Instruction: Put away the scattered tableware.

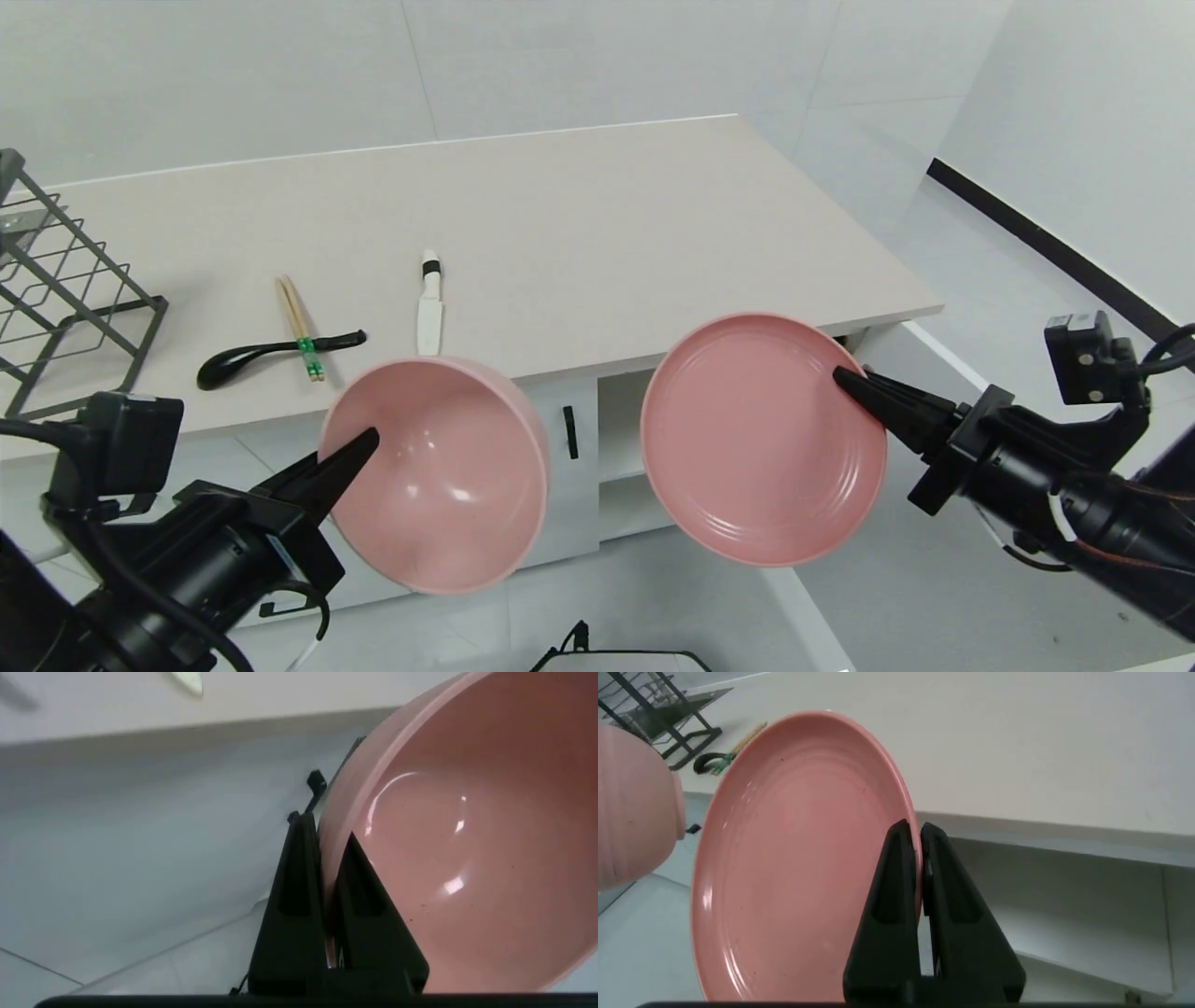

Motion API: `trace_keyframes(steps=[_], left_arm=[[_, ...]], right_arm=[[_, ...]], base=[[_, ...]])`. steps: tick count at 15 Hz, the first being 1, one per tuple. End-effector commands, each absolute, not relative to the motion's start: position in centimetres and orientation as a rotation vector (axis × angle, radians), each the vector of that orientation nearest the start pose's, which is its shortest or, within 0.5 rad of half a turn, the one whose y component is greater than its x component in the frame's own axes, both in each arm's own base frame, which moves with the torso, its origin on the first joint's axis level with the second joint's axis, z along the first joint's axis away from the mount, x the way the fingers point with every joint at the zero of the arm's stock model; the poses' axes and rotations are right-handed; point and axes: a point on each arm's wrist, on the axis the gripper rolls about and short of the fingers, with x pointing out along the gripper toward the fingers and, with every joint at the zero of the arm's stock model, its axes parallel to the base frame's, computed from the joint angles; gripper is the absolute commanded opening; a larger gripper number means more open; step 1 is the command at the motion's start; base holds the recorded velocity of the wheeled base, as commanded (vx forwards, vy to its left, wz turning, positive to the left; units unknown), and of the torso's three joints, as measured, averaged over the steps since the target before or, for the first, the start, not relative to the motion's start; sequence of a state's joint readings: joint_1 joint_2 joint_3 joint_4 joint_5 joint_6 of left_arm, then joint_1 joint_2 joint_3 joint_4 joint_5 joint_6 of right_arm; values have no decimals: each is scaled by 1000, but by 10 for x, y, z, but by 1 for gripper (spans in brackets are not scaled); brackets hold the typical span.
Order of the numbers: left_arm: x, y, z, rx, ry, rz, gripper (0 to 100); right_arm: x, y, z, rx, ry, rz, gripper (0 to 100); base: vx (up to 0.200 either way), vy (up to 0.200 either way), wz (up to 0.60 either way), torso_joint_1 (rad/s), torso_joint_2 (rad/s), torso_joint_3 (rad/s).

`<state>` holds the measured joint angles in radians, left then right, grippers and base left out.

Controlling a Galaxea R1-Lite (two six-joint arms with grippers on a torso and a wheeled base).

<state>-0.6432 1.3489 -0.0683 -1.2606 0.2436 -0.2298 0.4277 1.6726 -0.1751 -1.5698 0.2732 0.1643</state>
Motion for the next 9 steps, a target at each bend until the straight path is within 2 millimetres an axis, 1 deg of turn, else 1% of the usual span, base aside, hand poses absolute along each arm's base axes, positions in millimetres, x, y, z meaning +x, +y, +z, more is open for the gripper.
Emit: trace_keyframes(steps=[1, 4, 6, 9], left_arm=[[129, -92, 144, -215, 71, -405, 0], [128, -94, 143, -212, 78, -418, 0], [129, -95, 137, -199, 104, -415, 0], [130, -97, 133, -188, 127, -418, 0]], right_arm=[[197, 97, 135, 161, -7, 708, 0], [197, 97, 134, 138, -9, 704, 0], [198, 97, 133, 138, -6, 704, 0], [198, 97, 129, 135, 16, 702, 0]], base=[[0, 0, 0, -325, 535, 222], [0, 0, 0, -325, 528, 211], [0, 0, 0, -320, 508, 190], [0, 0, 0, -323, 444, 123]])
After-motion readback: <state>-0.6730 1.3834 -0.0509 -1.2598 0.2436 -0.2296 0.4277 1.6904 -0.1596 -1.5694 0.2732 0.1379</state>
